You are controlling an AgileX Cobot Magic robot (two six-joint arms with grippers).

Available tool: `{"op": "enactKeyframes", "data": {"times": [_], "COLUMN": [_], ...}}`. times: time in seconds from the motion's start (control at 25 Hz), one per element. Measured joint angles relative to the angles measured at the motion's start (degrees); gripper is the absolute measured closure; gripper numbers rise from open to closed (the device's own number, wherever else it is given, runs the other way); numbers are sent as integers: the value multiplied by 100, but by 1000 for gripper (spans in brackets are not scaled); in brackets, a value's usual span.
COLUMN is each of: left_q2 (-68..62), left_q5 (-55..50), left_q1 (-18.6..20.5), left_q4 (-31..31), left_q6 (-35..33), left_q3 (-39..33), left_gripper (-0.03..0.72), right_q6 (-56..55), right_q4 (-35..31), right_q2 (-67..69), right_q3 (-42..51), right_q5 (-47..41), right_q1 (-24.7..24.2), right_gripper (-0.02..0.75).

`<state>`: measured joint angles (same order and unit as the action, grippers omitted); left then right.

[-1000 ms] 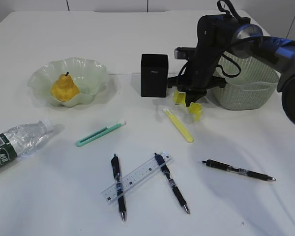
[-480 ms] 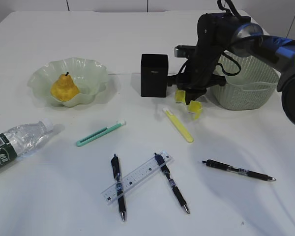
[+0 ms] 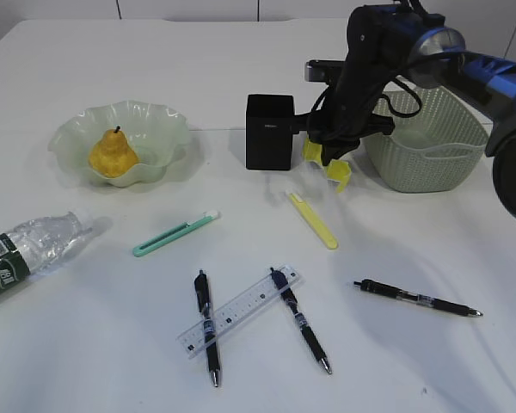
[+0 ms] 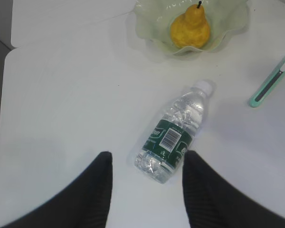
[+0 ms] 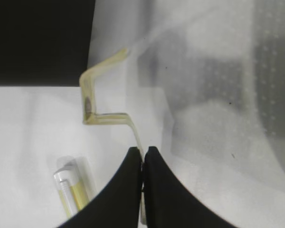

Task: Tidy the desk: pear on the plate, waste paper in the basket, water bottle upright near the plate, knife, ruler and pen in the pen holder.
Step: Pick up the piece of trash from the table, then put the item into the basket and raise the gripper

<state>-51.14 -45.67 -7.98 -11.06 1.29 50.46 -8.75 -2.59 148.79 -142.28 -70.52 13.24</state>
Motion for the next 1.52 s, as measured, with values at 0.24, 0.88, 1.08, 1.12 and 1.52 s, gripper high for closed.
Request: {"op": "enactKeyframes", "data": {"times": [0.24,0.88,1.08,1.12,1.52], "left_q2": [0,0,0,0,0], "left_q5": [0,0,0,0,0], "left_q1": [0,0,0,0,0], "left_q4": [0,0,0,0,-7], "left_q6": [0,0,0,0,0], "left_q3": [0,0,0,0,0], "left_gripper": [347,347,347,347,347], "right_q6": [-65,-148,-207,-216,-256], "right_q4": [39,259,400,423,530], "right_q2": [0,0,0,0,-10], "right_q3": [-220,-1246,-1491,-1491,-1513], "right_q5": [-40,-103,-111,-111,-124], "right_q1": [0,0,0,-13,-244], "right_gripper": [741,740,740,740,740]}}
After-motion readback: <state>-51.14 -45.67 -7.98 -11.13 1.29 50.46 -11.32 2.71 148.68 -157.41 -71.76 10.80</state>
